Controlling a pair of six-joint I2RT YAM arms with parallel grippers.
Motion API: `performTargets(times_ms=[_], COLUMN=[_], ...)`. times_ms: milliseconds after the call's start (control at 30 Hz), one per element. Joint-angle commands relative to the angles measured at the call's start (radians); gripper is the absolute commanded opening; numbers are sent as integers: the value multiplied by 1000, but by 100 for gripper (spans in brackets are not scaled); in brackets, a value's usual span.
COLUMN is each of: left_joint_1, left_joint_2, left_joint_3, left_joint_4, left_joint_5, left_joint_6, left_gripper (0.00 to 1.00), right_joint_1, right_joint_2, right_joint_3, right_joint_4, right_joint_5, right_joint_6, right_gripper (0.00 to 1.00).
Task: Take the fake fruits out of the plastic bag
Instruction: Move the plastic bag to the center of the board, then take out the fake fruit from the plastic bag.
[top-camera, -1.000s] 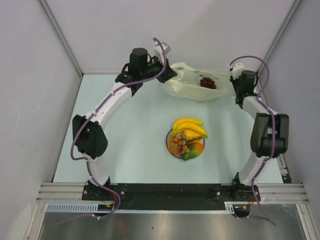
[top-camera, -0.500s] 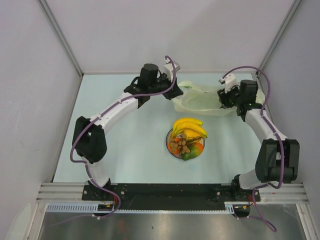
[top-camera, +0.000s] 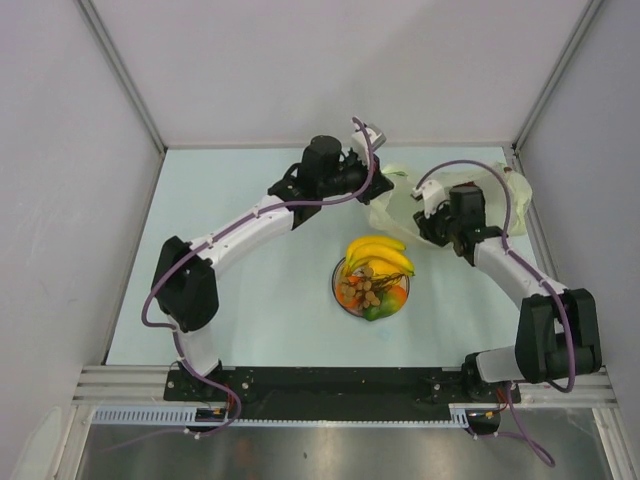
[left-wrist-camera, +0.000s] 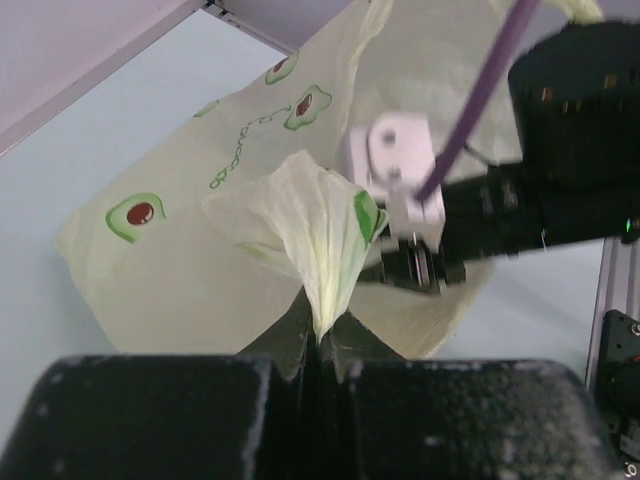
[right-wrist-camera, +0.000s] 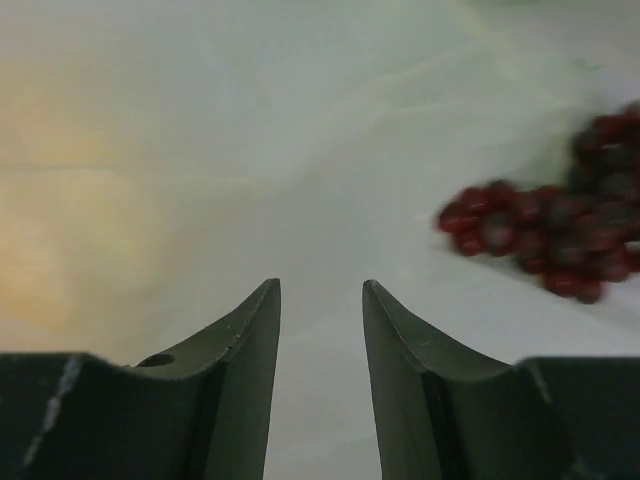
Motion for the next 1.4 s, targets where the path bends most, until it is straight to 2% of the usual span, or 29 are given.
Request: performTargets(times_ms=[0,33,133,267,400,567,767,1133,1367], left_joint_1=[-5,-7,-7,-9,-27,-58,-88,-94,-91], left_joint_2=[-3,-3,-3,3,7,1,-6,3,-41], left_joint_3=[47,47,45,61,78,62,35,45,24], left_joint_4=[39,36,36,45,36,24,18,16,-17], left_joint_5=[-26,-28,-29,-42,-42,-39,-39,-25,12], left_joint_6=[-26,-22,-35,-61,-43,-22,-8,-25,4], left_gripper=[1,1,1,1,0,0,0,0,0], right_joint_1=[23,9,-41,-75,-104,-104,-100,-107,-93], right_joint_2=[-16,6,119,214,282,357,466,558,607], right_joint_3=[-42,-21,107,171,229,277,344,484,548], right_joint_4=[-10,50,76,150,247,368,478,415,345], right_joint_5=[23,29,23,29,57,132,215,298,296], right_joint_6=[30,35,38,-48,-50,-40,-77,-83,-103], right_gripper=[43,43,42,42,45,55,61,63,65])
